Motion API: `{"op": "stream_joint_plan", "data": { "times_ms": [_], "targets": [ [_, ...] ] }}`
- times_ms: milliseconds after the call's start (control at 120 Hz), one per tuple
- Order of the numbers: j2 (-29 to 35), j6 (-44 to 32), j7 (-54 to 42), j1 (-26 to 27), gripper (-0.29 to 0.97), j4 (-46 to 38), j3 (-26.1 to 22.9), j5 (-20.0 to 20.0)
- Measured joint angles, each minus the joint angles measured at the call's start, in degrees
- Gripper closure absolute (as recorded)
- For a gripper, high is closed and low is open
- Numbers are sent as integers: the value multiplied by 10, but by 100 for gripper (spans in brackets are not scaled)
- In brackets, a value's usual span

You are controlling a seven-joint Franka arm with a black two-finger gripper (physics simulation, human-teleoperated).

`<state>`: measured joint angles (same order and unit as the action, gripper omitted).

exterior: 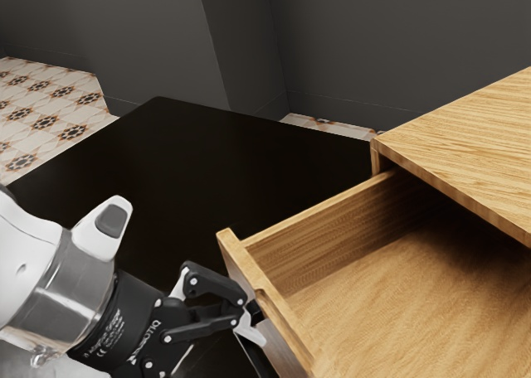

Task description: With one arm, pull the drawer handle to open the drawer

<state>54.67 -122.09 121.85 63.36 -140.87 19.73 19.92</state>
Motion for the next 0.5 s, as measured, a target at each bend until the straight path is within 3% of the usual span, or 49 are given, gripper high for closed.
{"op": "stream_joint_plan", "data": {
  "times_ms": [158, 258, 342, 400, 500],
  "targets": [
    [43, 29, 0, 4, 2, -13, -29, 0],
    [113, 73, 1, 4, 2, -12, -73, 0],
    [148, 149, 1, -8, 1, 86, -87, 0],
    [102, 212, 0, -42, 1, 210, -82, 6],
    [-66, 305, 0, -120, 1, 408, -77, 27]
  ]
}}
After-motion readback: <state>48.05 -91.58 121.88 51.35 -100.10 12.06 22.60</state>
